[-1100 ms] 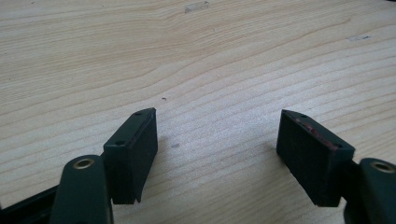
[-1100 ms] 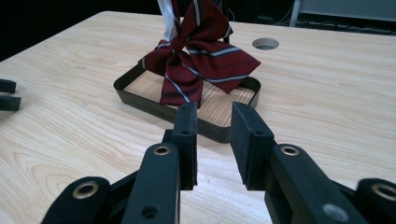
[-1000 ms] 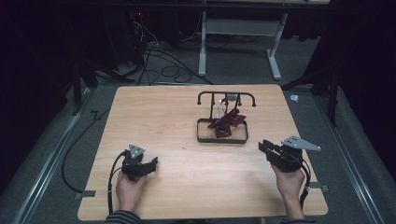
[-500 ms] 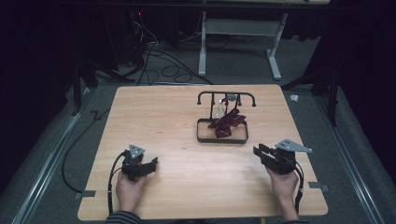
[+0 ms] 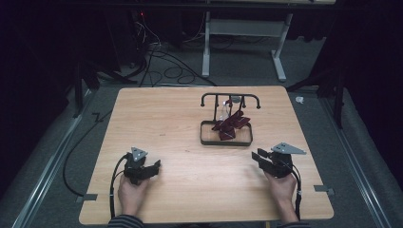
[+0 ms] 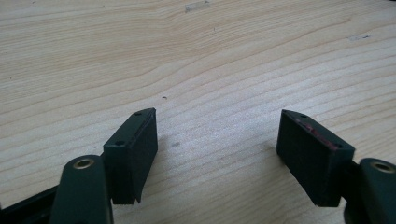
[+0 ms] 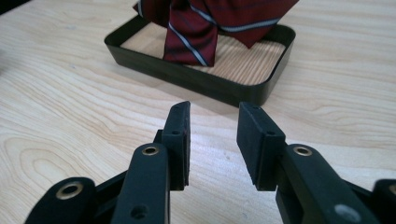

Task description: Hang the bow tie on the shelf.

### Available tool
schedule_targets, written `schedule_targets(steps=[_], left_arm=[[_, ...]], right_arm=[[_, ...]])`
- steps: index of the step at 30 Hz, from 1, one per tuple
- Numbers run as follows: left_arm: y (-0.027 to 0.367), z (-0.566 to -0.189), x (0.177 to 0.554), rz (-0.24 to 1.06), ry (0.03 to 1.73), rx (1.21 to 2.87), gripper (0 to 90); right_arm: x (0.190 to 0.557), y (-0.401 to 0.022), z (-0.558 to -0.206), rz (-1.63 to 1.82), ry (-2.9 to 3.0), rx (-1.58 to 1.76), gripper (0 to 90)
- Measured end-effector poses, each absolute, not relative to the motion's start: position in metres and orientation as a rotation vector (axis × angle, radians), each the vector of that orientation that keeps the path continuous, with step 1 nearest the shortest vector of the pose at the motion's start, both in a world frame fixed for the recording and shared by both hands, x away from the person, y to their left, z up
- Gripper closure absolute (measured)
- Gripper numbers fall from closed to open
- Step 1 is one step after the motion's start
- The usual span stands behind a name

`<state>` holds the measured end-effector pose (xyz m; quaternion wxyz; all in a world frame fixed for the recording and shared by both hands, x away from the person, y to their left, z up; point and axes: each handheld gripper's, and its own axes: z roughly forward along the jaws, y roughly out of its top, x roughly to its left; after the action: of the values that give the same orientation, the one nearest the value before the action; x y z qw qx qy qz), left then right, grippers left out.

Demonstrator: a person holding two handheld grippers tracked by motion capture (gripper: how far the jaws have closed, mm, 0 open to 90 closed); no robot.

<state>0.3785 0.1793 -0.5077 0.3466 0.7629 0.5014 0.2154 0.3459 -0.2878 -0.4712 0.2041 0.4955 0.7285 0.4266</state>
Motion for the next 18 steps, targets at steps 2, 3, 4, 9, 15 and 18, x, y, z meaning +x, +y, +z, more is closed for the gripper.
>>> schedule_targets(steps=[2,3,4,9,15,18], left_arm=[[0.179,-0.508,0.379,0.559,1.301,1.979,29.7],[0.179,-0.508,0.379,0.559,1.301,1.979,29.7],[0.179,-0.508,0.379,0.558,1.301,1.979,29.8],[0.18,-0.508,0.379,0.557,1.302,1.979,30.0],[0.18,-0.507,0.379,0.552,1.301,1.982,29.8],[0.18,-0.508,0.379,0.553,1.303,1.977,29.7]], right_arm=[[0.347,-0.287,-0.474,1.175,2.042,1.39,65.6],[0.348,-0.287,-0.476,1.174,2.045,1.4,65.1],[0.348,-0.286,-0.478,1.171,2.05,1.4,64.7],[0.351,-0.28,-0.486,1.136,2.071,1.403,62.4],[0.355,-0.273,-0.49,1.102,2.091,1.393,61.9],[0.356,-0.272,-0.492,1.091,2.098,1.399,61.7]])
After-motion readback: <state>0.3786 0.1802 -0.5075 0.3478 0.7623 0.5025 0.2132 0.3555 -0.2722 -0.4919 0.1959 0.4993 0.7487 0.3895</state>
